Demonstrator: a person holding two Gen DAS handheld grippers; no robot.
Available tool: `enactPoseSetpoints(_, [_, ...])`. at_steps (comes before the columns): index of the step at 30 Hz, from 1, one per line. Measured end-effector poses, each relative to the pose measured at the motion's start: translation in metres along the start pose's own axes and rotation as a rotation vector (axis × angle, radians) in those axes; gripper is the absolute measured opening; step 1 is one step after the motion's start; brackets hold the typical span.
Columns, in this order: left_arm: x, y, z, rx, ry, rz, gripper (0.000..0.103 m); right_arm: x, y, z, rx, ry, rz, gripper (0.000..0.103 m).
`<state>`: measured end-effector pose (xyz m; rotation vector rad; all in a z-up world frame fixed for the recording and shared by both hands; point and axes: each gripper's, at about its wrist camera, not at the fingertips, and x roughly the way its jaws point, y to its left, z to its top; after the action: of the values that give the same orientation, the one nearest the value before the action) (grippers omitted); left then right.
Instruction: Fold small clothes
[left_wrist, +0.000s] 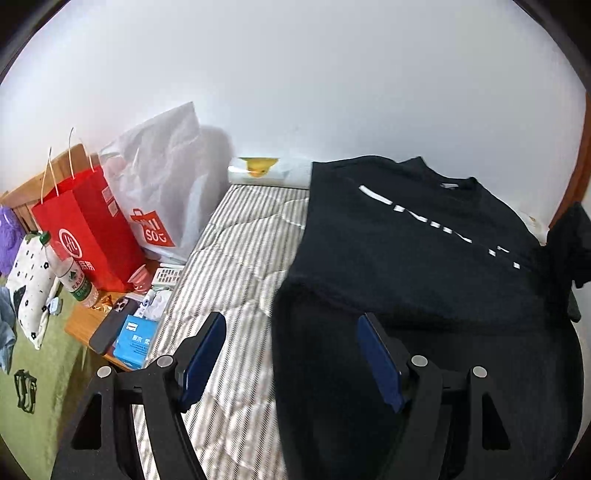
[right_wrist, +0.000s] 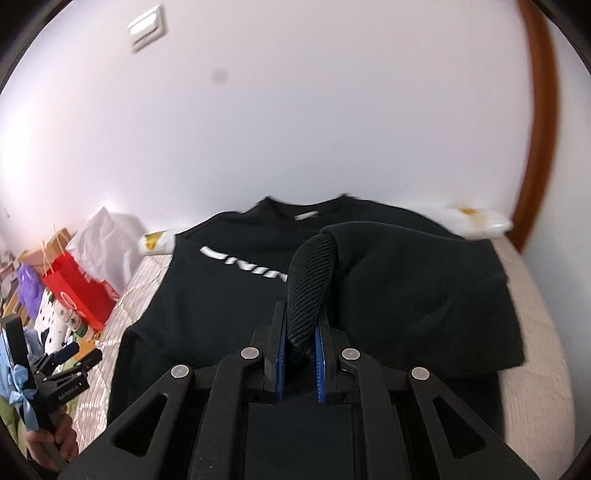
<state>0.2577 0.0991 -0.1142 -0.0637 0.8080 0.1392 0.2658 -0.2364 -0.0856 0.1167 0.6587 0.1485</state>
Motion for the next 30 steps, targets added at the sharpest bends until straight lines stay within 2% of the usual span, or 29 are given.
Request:
enactPoseSetpoints(4, [0.012,0.011,0.002,-0.013,0.004,0.007,0.072,0.041,0.027,-0.001,-0.024,0.036,0.014,0.012])
enactPoseSetpoints(10, [0.026,0.016,0.005,-0.01,0.009,0.009,0.072,0.08,0.04,-0.011,-0.037,0.082,0.028,0.012])
enactPoseSetpoints(20, [0.034,0.006,0.003,-0.005,0.017,-0.01,0.072,0.113,0.044,-0.022,-0.048,0.131,0.038,0.013])
enactPoseSetpoints(23, [0.035,-0.001,0.0,0.002,0.024,-0.02,0.072,0.118,0.039,-0.026,-0.053,0.151,0.086,0.02])
enactPoseSetpoints(25, [0.034,-0.008,-0.001,0.01,0.026,-0.03,0.072,0.114,0.035,-0.027,-0.058,0.152,0.104,0.036])
enactPoseSetpoints(28, [0.032,-0.022,-0.003,0.024,0.029,-0.054,0.072,0.087,0.025,-0.027,-0.089,0.087,0.11,0.049])
enactPoseSetpoints(30, [0.03,-0.033,-0.003,0.035,0.031,-0.075,0.072,0.07,0.015,-0.026,-0.11,0.051,0.092,0.054])
